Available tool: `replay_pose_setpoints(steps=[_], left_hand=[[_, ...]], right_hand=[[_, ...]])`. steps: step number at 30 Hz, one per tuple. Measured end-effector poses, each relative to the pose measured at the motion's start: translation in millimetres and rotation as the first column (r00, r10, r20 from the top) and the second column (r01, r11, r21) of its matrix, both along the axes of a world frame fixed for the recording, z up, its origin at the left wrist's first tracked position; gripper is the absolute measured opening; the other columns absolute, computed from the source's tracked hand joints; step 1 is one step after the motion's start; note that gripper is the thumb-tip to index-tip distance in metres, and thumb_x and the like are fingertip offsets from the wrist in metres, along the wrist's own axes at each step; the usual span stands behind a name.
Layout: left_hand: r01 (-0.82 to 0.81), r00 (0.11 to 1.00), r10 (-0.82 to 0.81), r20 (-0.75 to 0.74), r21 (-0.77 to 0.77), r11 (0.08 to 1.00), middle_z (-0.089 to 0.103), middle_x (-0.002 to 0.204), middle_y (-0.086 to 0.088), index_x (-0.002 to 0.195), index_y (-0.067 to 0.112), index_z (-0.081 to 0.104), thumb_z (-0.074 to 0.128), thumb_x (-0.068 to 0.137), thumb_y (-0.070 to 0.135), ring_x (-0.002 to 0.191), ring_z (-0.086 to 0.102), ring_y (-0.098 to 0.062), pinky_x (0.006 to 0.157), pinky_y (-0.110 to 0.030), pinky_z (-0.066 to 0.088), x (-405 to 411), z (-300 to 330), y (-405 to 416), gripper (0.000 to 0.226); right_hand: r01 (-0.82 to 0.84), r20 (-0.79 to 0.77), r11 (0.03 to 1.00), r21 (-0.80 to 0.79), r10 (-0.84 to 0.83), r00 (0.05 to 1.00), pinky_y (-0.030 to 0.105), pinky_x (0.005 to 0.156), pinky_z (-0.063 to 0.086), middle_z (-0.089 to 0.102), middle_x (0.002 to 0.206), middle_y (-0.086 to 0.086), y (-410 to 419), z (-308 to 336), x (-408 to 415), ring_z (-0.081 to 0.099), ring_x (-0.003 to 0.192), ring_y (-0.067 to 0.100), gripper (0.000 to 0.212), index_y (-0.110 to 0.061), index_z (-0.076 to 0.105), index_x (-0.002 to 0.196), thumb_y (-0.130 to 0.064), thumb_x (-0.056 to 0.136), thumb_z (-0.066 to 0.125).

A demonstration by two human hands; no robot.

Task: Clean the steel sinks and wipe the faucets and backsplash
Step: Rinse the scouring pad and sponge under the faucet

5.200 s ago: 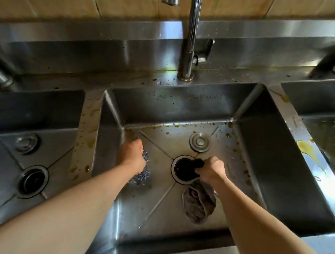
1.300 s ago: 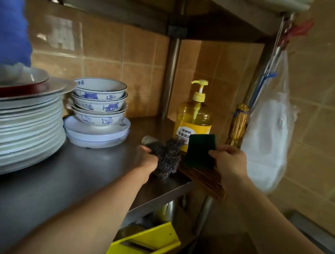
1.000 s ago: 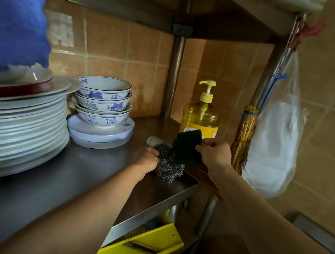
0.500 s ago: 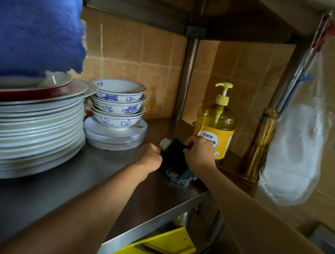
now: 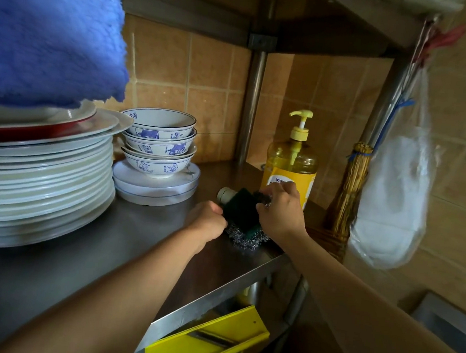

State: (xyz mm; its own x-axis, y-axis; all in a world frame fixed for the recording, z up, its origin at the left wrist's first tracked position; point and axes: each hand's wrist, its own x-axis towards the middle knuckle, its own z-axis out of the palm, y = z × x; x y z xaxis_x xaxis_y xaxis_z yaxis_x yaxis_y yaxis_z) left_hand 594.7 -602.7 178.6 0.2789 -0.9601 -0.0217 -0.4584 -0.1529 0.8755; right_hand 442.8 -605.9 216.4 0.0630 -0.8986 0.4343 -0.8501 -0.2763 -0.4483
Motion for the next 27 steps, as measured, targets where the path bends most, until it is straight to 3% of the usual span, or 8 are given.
replay_pose_setpoints(steps=[7,12,18,24,27], left_hand=[[0.073,0.997,-0.073,0.001,-0.069,0.995,0.057,0.123,-0.013,0.117,0.014,0.06,0.065,0.084,0.009,0.112,0.055,-0.028,0.097,-0.035,0.046,-22.2,16.1,13.1,0.034],[0.147,0.988,-0.149,-0.029,-0.079,0.986,0.063,0.113,-0.014,0.108,0.022,0.059,0.066,0.081,0.011,0.095,0.063,-0.03,0.075,-0.033,0.053,-51.5,21.5,35.0,0.029],[0.277,0.961,-0.277,0.008,-0.041,0.96,0.064,0.113,-0.007,0.111,0.022,0.058,0.064,0.084,0.014,0.1,0.062,-0.026,0.084,-0.035,0.053,-102.1,18.2,74.9,0.028],[0.392,0.92,-0.392,-0.003,0.03,0.92,0.064,0.109,-0.008,0.098,0.029,0.055,0.066,0.08,0.014,0.101,0.062,-0.028,0.089,-0.042,0.053,-173.4,1.1,125.8,0.025],[0.434,0.901,-0.435,0.003,0.061,0.899,0.066,0.107,-0.006,0.098,0.028,0.057,0.066,0.08,0.015,0.099,0.064,-0.026,0.084,-0.036,0.054,-214.7,-10.5,157.4,0.024]], right_hand=[[0.07,0.037,0.997,-0.005,-0.07,0.997,0.036,0.103,0.038,0.038,0.135,0.008,38.8,-2.4,-27.9,0.034,0.129,0.026,0.054,-0.013,0.045,0.134,-0.022,0.086,0.066],[0.145,0.079,0.989,0.022,-0.146,0.986,0.037,0.107,0.036,0.032,0.136,0.006,72.2,-12.6,-52.1,0.031,0.129,0.025,0.058,-0.015,0.043,0.135,-0.026,0.083,0.068],[0.269,0.037,0.962,0.051,-0.271,0.962,0.036,0.104,0.031,0.038,0.135,0.007,120.9,-25.5,-100.3,0.03,0.124,0.026,0.061,-0.019,0.044,0.134,-0.031,0.078,0.065],[0.354,0.052,0.917,0.184,-0.369,0.928,0.039,0.11,0.029,0.024,0.142,0.004,187.2,-42.3,-165.9,0.021,0.13,0.027,0.07,-0.023,0.032,0.141,-0.036,0.082,0.066],[0.392,0.066,0.889,0.238,-0.417,0.906,0.037,0.11,0.026,0.023,0.143,0.006,227.0,-52.6,-204.8,0.02,0.131,0.028,0.071,-0.02,0.032,0.141,-0.035,0.082,0.067]])
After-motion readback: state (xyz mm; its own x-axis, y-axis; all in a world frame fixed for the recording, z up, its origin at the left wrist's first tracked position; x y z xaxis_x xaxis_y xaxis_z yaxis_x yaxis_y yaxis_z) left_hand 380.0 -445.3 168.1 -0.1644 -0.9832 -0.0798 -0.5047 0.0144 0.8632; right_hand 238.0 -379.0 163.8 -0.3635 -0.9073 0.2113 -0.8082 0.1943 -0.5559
